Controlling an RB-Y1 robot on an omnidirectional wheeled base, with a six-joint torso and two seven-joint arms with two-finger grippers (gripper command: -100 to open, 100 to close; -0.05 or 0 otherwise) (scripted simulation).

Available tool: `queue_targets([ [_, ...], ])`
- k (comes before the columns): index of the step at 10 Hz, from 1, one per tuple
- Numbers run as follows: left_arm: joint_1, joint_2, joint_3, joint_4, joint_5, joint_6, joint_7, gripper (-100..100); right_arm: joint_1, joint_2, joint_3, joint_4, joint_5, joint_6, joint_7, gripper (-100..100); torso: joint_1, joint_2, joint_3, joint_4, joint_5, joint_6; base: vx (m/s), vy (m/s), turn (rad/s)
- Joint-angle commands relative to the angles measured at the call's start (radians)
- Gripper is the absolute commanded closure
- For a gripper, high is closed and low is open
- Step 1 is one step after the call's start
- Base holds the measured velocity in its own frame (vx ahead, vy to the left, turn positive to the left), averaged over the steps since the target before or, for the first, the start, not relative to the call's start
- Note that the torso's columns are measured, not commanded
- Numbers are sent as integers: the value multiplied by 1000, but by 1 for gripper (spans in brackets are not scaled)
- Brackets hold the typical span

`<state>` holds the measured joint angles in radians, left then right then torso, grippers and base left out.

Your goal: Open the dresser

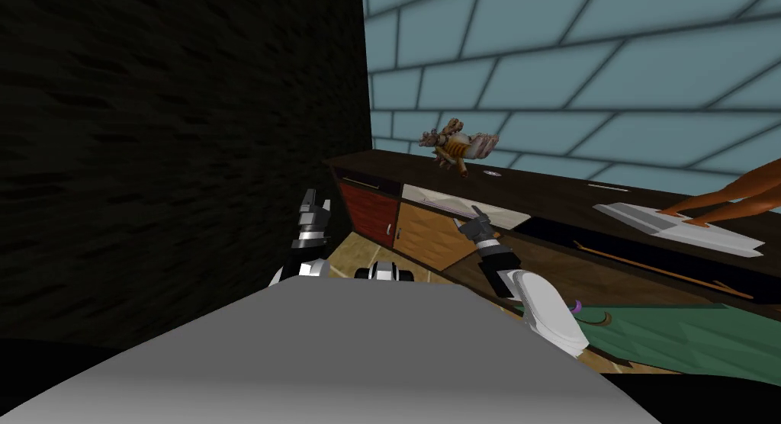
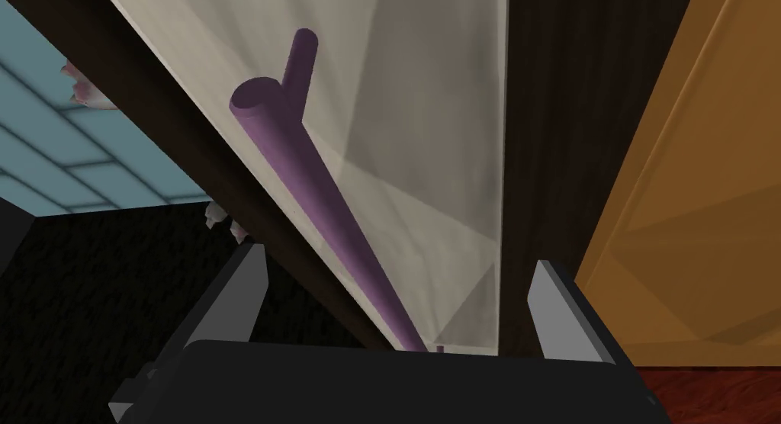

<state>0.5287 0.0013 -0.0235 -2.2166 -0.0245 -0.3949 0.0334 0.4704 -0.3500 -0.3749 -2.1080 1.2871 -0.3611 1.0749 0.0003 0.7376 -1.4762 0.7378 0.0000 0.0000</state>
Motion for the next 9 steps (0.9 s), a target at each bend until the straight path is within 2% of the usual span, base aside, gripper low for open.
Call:
queue_targets([
  [1, 0, 0, 0, 0, 0, 0, 0, 0, -3, 12, -20, 9, 8, 35, 10, -100, -1, 0, 0, 0, 0, 0, 54, 151, -54],
  [7, 0, 0, 0, 0, 0, 0, 0, 0, -12, 47, -77, 33, 28, 127, 33, -100, 2, 0, 0, 0, 1, 0, 56, 195, -70],
  [9, 0, 0, 0, 0, 0, 0, 0, 0, -15, 59, -97, 42, 35, 160, 41, -100, -4, 0, 0, 0, -1, 0, 71, 182, -50],
])
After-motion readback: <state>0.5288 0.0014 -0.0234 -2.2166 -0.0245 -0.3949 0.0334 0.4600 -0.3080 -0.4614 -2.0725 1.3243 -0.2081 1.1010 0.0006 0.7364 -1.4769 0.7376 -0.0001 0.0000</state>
